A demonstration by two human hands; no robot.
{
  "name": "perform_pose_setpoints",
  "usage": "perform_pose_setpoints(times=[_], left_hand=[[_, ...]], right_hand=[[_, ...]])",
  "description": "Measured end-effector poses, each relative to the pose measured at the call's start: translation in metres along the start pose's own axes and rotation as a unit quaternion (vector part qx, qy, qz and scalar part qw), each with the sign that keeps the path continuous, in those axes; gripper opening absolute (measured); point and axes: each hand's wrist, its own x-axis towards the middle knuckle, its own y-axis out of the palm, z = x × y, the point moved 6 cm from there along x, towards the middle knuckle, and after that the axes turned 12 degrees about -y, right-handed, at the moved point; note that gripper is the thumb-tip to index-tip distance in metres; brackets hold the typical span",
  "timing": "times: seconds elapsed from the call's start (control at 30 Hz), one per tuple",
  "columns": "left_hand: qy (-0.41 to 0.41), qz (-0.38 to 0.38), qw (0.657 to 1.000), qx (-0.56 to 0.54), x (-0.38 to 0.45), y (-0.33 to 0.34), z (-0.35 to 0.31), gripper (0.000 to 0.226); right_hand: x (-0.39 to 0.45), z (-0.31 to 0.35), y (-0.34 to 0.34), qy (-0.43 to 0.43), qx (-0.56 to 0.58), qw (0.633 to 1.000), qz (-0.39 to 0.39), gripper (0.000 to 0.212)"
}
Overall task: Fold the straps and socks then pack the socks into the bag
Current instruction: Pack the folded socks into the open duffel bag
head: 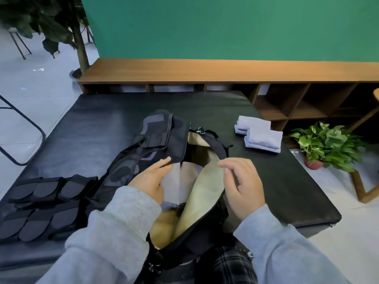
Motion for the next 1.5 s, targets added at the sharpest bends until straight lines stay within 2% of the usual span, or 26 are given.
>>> perform_pose_setpoints(times=[0.1, 0.27, 0.43, 0.6, 0.77, 0.93, 1.03, 1.07, 1.13, 1.3, 1.5], left_hand=[[-0.008, 0.023, 1.000, 0.006, 0.013, 0.017, -0.001, 0.066], [-0.018, 0.006, 1.000, -0.002, 0.032, 0.040, 0.010, 0.071], [-0.016, 0.011, 0.998, -0.063, 0.046, 0.054, 0.018, 0.067], [0.040, 0.043, 0.998, -0.004, 0.058, 0.068, 0.024, 0.065], [0.066, 0.081, 0.986, -0.133, 0.058, 0.064, 0.039, 0.063], [0.112, 0.070, 0.982, -0.134, 0.066, 0.071, 0.043, 0.076], [0.109, 0.087, 0.979, -0.149, 0.064, 0.071, 0.044, 0.066], [0.095, 0.074, 0.981, -0.153, 0.065, 0.070, 0.045, 0.075], [0.069, 0.070, 0.984, -0.151, 0.065, 0.070, 0.045, 0.075], [0.104, 0.080, 0.980, -0.152, 0.063, 0.067, 0.042, 0.088], [0.119, 0.077, 0.975, -0.169, 0.062, 0.066, 0.041, 0.067]], right_hand=[[-0.010, -0.024, -0.013, 0.047, -0.013, 0.998, -0.032, 0.028], [-0.032, -0.085, -0.024, 0.198, -0.040, 0.979, -0.004, 0.025], [-0.033, -0.127, -0.027, 0.265, -0.095, 0.959, 0.044, 0.032], [-0.012, -0.166, -0.013, 0.291, -0.146, 0.939, 0.110, 0.045], [0.002, -0.209, 0.008, 0.255, -0.252, 0.908, 0.219, 0.061], [0.014, -0.245, 0.010, 0.261, -0.345, 0.857, 0.282, 0.084], [0.015, -0.260, 0.013, 0.283, -0.357, 0.834, 0.312, 0.090], [0.015, -0.264, 0.015, 0.291, -0.355, 0.831, 0.315, 0.090], [0.016, -0.267, 0.016, 0.297, -0.352, 0.836, 0.300, 0.086], [0.021, -0.265, 0.014, 0.275, -0.389, 0.818, 0.322, 0.061], [0.026, -0.268, 0.008, 0.286, -0.339, 0.834, 0.327, 0.050]])
